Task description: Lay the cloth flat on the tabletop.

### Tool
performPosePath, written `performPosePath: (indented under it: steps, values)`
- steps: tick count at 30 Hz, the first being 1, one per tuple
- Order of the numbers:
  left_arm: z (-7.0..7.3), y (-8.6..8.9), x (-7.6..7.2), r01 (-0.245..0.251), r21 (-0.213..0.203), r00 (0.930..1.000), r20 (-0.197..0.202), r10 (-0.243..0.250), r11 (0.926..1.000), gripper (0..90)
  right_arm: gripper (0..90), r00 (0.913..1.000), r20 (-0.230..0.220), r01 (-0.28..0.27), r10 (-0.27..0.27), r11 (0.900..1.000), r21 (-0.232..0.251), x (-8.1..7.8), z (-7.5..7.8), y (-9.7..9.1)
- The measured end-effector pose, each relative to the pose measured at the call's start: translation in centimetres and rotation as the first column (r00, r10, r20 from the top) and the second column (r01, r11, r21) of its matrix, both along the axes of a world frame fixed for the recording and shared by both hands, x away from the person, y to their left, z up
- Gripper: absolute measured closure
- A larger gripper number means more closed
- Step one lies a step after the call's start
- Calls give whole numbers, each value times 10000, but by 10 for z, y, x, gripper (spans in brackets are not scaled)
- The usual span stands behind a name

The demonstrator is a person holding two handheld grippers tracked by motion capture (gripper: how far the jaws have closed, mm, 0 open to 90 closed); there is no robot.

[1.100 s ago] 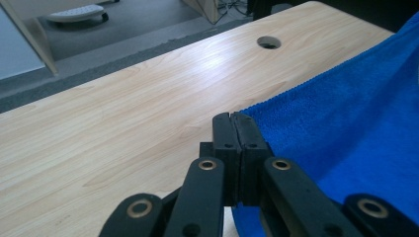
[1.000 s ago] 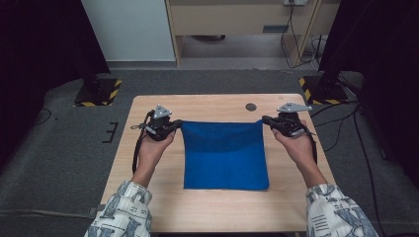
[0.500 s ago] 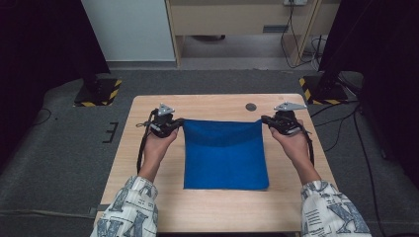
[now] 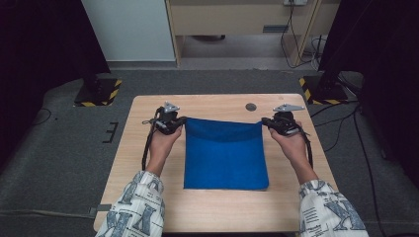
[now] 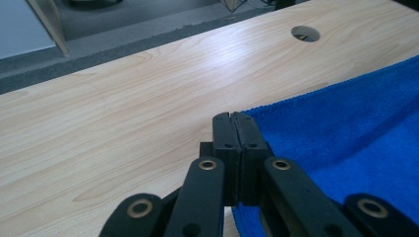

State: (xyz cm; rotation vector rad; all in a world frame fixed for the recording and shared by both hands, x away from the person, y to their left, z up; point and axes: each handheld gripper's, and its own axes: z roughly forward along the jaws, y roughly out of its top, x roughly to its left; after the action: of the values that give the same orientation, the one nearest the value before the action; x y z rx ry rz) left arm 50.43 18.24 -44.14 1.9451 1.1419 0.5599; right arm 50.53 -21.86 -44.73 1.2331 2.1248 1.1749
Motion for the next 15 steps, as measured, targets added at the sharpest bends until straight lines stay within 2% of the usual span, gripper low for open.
performPosePath:
  steps: [8, 15]
  values:
    - [-9, -7, 13, -150, 127, 9998, -149, 152, 9998, 891, 897, 9992, -353, 188, -188, 9998, -23, 7, -14, -1]
    - [-18, -6, 21, -238, 466, 9990, -376, 256, 9986, 891, 896, 9970, -676, 390, -380, 9991, 135, 18, -26, 1]
